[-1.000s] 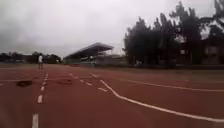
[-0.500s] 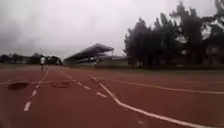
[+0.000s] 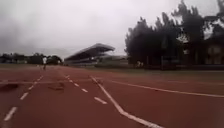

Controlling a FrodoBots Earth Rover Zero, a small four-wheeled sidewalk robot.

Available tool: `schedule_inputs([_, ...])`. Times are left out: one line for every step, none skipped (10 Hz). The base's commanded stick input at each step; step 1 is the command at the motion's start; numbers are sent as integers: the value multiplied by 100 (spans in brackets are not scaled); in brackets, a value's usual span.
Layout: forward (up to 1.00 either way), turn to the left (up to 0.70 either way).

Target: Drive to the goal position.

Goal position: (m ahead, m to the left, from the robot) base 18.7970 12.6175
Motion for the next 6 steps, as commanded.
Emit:
schedule_inputs([70,-35])
schedule_inputs([70,-35])
schedule_inputs([70,-35])
schedule_inputs([70,-35])
schedule_inputs([70,-35])
schedule_inputs([70,-35])
